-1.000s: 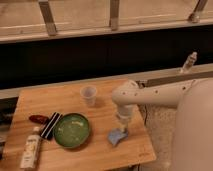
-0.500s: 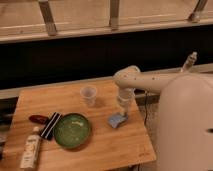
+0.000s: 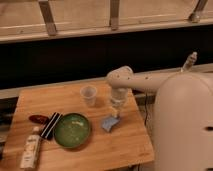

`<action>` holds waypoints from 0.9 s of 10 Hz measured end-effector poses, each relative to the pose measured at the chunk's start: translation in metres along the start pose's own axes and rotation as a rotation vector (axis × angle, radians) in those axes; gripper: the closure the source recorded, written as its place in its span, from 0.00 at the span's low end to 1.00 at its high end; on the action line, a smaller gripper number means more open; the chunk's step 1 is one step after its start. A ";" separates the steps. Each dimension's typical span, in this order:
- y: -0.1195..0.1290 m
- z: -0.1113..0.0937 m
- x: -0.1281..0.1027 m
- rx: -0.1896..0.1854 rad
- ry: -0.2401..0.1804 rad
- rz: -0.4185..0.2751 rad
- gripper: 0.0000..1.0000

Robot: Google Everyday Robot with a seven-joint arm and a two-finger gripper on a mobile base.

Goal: Wipe the white sponge on the table

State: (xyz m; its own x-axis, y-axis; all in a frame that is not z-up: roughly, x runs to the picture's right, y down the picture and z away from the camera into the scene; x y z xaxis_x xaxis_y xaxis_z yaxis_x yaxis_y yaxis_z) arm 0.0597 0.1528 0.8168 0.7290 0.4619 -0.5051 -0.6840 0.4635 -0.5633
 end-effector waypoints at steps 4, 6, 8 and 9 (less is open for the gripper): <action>0.088 0.019 0.032 -0.050 0.047 -0.068 1.00; 0.110 0.025 0.052 -0.048 0.062 -0.040 1.00; 0.113 0.026 0.060 -0.041 0.069 -0.024 1.00; 0.105 0.026 0.062 -0.031 0.073 -0.010 1.00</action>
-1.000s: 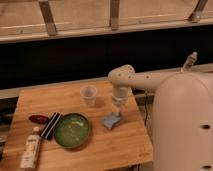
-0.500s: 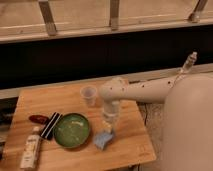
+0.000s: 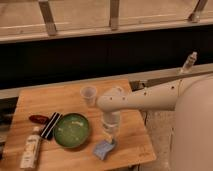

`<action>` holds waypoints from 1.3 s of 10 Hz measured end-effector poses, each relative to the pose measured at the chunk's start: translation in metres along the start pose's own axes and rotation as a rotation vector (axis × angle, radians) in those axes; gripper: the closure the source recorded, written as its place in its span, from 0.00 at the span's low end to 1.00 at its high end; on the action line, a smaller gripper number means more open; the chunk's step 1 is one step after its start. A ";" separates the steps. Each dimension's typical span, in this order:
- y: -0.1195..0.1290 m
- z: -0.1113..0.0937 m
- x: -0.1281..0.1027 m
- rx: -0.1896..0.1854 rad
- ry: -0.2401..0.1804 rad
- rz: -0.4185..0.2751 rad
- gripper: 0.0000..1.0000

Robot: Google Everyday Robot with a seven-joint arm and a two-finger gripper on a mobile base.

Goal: Wipe the white sponge on the table

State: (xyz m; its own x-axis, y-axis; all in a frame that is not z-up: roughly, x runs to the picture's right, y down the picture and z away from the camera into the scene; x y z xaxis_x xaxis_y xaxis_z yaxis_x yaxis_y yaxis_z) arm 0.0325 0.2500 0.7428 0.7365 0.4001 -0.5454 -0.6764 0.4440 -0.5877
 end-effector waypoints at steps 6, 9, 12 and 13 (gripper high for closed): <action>-0.083 -0.023 -0.049 0.032 -0.006 -0.048 1.00; -0.090 -0.033 -0.057 -0.004 -0.018 -0.100 0.95; -0.056 -0.034 -0.038 -0.023 -0.029 -0.117 0.63; -0.043 -0.034 -0.030 -0.030 -0.039 -0.116 0.53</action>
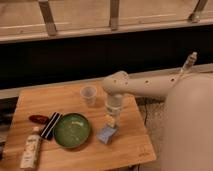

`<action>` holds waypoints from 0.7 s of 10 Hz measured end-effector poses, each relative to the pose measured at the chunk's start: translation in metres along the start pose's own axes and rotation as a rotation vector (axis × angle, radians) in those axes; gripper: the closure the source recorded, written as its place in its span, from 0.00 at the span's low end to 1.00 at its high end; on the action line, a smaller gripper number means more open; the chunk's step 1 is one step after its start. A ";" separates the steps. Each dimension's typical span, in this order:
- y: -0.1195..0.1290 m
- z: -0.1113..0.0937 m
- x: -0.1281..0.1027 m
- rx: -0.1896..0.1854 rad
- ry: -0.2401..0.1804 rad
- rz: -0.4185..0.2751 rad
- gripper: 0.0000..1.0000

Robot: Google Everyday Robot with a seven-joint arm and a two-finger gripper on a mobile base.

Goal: Wipe the white sponge on the table

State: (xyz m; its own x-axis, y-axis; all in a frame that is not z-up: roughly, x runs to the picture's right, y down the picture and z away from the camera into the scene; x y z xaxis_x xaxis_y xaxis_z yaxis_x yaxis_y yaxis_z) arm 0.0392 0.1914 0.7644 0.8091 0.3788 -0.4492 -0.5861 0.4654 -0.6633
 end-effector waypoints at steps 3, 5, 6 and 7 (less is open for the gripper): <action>0.012 -0.006 0.007 -0.019 -0.037 -0.007 0.24; 0.011 -0.006 -0.003 -0.036 -0.060 -0.017 0.20; 0.009 -0.004 -0.012 -0.044 -0.066 -0.019 0.20; 0.003 -0.001 -0.024 -0.049 -0.073 -0.016 0.20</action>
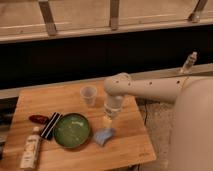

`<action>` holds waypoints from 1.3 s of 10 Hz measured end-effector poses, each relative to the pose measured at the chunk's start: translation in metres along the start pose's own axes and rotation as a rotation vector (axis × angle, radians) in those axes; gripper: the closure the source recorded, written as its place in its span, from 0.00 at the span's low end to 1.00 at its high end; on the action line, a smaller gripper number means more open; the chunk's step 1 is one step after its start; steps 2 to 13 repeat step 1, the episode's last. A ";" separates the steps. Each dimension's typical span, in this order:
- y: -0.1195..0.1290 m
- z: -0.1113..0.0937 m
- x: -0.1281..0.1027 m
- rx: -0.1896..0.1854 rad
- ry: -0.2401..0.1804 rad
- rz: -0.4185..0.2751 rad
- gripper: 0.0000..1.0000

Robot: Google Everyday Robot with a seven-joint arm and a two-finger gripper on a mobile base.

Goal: Wipe the white sponge on the table

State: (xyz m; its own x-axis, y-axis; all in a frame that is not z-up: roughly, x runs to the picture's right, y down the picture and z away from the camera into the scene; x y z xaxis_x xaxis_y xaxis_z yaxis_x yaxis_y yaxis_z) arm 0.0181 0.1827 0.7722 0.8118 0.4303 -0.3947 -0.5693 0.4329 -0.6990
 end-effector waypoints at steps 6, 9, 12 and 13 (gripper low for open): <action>-0.007 0.002 -0.006 0.004 0.001 0.011 0.20; -0.007 0.002 -0.006 0.004 0.001 0.011 0.20; -0.007 0.002 -0.006 0.004 0.001 0.011 0.20; -0.007 0.002 -0.006 0.004 0.001 0.011 0.20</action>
